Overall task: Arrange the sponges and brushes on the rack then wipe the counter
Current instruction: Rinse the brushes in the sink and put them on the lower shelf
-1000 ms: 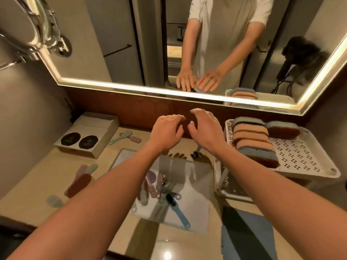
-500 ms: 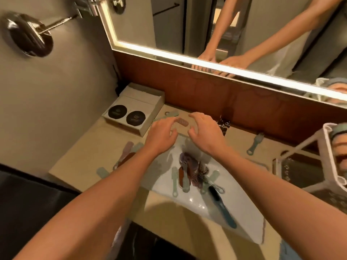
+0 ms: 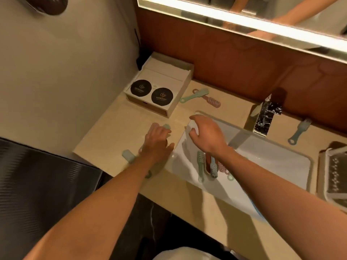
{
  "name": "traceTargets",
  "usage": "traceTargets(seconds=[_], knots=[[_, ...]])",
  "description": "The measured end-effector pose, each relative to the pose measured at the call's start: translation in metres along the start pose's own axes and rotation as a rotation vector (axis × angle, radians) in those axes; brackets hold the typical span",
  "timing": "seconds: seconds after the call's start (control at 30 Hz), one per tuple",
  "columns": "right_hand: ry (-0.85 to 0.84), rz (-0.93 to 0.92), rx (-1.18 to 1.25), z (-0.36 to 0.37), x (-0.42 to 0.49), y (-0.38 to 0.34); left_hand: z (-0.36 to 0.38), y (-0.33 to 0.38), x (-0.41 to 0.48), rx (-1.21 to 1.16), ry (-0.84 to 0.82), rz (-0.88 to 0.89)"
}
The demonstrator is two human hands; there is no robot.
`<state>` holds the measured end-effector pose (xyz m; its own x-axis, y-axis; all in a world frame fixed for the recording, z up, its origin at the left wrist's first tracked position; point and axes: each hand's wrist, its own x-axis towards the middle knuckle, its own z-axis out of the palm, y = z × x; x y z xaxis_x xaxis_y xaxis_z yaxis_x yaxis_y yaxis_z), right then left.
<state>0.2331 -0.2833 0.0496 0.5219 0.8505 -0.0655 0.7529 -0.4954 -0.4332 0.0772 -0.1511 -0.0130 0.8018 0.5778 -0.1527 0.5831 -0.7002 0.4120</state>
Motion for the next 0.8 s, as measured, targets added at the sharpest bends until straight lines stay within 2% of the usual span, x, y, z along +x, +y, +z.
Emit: traceTargets(seconds=[0.13,0.37,0.57,0.8], knots=[[-0.067,0.027,0.006,0.023,-0.001,-0.003,0.016,-0.023,0.001,0.094,-0.147,-0.075],[-0.112,0.066,-0.002,0.048,0.006,-0.004,0.031,-0.032,-0.004,0.08,-0.076,-0.097],[-0.136,0.108,-0.01,0.059,0.001,0.005,0.02,-0.018,0.008,-0.037,-0.013,0.046],[-0.136,0.227,-0.074,0.083,-0.018,0.042,0.05,0.03,0.02,-0.142,-0.136,0.194]])
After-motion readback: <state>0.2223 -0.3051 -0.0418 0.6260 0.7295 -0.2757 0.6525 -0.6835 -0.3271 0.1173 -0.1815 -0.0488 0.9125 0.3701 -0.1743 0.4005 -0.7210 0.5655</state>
